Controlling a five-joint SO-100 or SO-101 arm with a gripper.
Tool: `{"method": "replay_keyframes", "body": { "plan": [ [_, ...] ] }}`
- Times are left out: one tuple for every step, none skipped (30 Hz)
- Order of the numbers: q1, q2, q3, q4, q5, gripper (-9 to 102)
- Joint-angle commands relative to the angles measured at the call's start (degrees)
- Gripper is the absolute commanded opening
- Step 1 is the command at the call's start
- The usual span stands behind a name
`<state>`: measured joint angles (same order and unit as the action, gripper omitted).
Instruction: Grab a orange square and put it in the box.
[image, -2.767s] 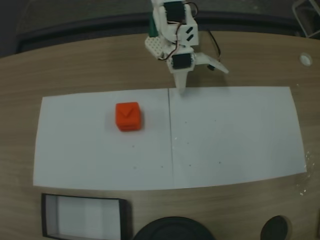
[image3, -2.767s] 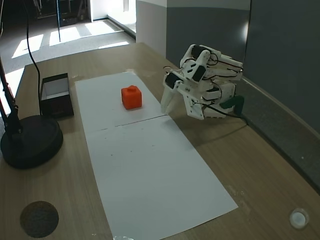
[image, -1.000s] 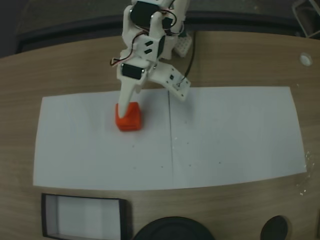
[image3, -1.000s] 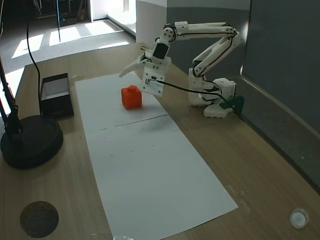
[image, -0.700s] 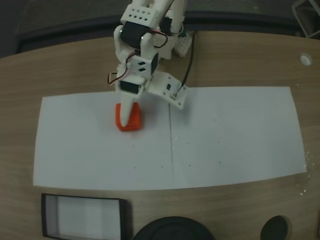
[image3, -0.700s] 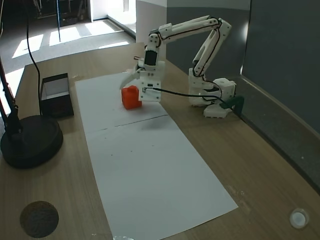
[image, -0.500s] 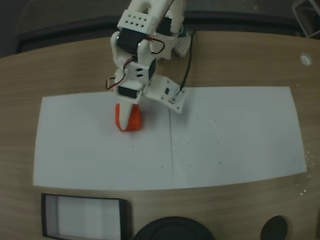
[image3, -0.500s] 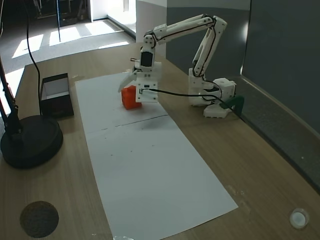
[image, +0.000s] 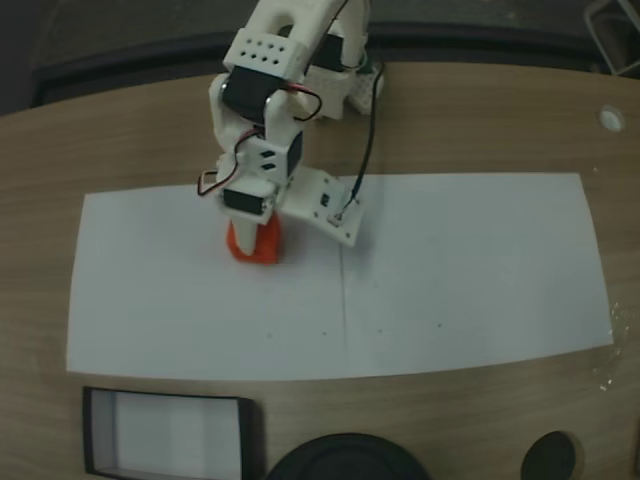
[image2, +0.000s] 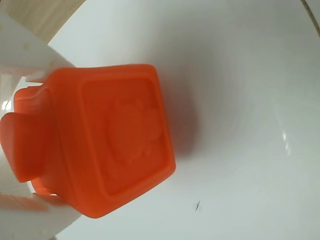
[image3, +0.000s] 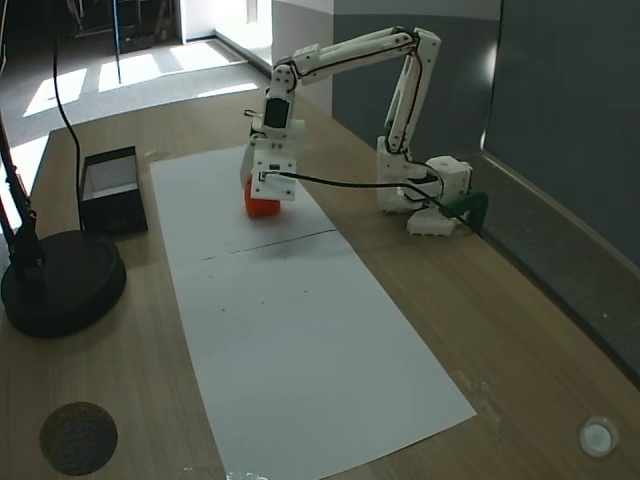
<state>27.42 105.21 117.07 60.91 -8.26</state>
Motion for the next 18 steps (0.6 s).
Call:
{"method": "replay_keyframes", "body": {
  "plan": [
    [-1.3,4.8,-15.1,1.0,1.7,9],
    [-1.9,5.5,-18.6,1.1,2.7,9],
    [-2.6,6.2,-22.0,1.1,3.6,9],
    [-3.6,6.8,-25.0,0.8,4.3,9],
    [-4.7,6.9,-28.1,0.4,4.8,9],
    [-6.2,6.7,-31.2,0.2,5.3,9],
    [-7.8,6.4,-34.2,0.0,5.4,9],
    [-9.5,5.8,-36.4,-1.3,5.6,9],
    [-11.0,4.9,-38.2,-3.1,5.6,9],
    [-12.4,3.9,-39.6,-5.1,5.6,9],
    [-13.4,2.5,-40.2,-7.6,5.6,9],
    [-14.1,0.7,-40.4,-10.8,5.6,9],
    [-14.3,-1.4,-40.7,-14.2,5.6,9],
    [-14.3,-3.5,-40.9,-17.2,5.6,9],
    [-14.3,-5.4,-40.9,-19.9,5.6,9],
    [-14.3,-7.4,-40.9,-22.1,5.6,9],
    [-14.3,-9.4,-40.9,-24.0,5.6,9],
    [-14.2,-11.2,-40.9,-25.7,5.6,9]
  ]
}}
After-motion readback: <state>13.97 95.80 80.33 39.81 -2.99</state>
